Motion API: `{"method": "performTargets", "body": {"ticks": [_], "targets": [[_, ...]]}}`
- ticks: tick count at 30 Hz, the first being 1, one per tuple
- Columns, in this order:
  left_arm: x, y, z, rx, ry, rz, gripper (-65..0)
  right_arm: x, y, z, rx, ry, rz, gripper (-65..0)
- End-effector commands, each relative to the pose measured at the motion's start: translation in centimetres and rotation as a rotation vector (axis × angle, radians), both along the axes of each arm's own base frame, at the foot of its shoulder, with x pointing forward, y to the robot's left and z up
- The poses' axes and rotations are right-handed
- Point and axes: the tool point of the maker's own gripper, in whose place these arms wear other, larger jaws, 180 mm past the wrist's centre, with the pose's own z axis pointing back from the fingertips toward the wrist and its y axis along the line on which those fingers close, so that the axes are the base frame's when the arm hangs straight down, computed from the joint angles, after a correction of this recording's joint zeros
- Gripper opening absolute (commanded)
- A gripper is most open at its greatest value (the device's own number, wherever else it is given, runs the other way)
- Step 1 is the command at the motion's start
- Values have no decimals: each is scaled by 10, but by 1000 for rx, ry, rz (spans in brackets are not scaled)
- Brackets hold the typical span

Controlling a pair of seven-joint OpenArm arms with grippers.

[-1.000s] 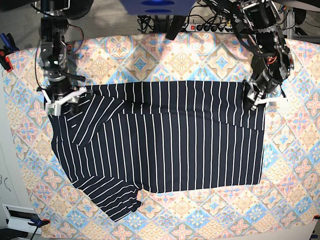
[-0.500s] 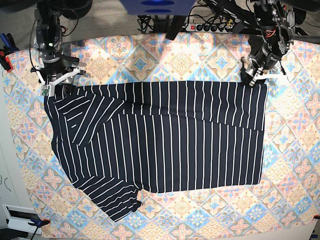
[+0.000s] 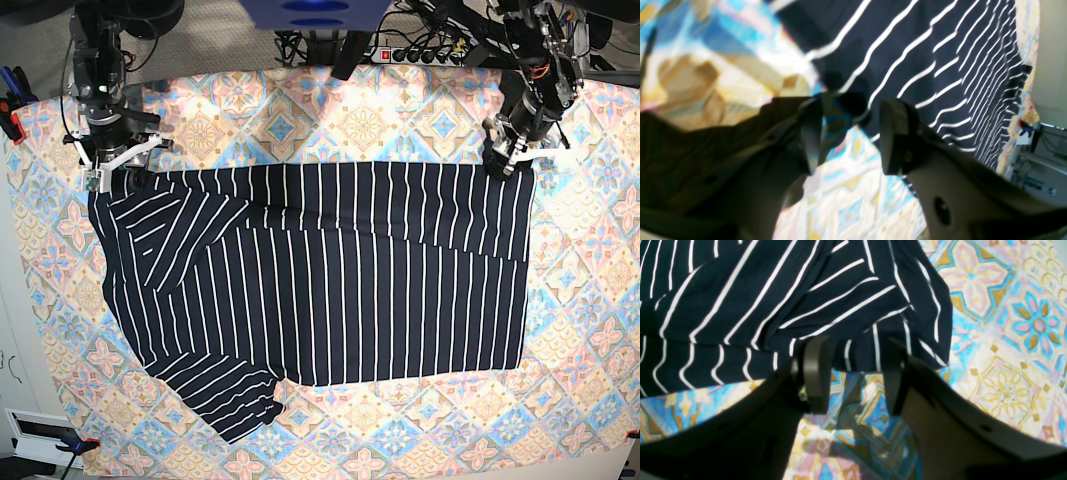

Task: Fold the T-shirt properly
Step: 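Lower both grippers, laying the shoulder edge back onto the shirt, then drag the shirt toward the robot with both grippers holding the shoulders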

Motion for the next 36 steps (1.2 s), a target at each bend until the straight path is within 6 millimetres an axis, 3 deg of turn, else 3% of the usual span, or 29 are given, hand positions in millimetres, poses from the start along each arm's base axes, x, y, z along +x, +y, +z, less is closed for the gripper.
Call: {"method": "performTargets", "body": {"ticks": [1,7,12,18,24,27,32,36], "targets": [[-2,-3,-4,-6,27,-11,-370,9,-5,13,-20,-49,6,-407],[14,-5,-8,-34,15,0,-388,9,-4,12,-18,-47,10,-407],[27,-7,-3,-37,-9,-5,-544,4,-5,10,-18,-36,7,-405],[29,-7,-2,-37,-13,-8,-650,0,-4,8,-7,-29,-1,-402],[27,-7,-3,-37,-8,-8,-650,3,1,8,94,-49,-44,-401],[27,-8,-3,-38,-7,-9,-650,-2,-18,3,170,-51,-140,-387],[27,-8,-3,-38,-7,-9,-650,-9,-41,-12,280,10,-268,-300],[27,-7,-3,-37,-7,-9,-650,-15,-54,-12,320,13,-327,-294]]}}
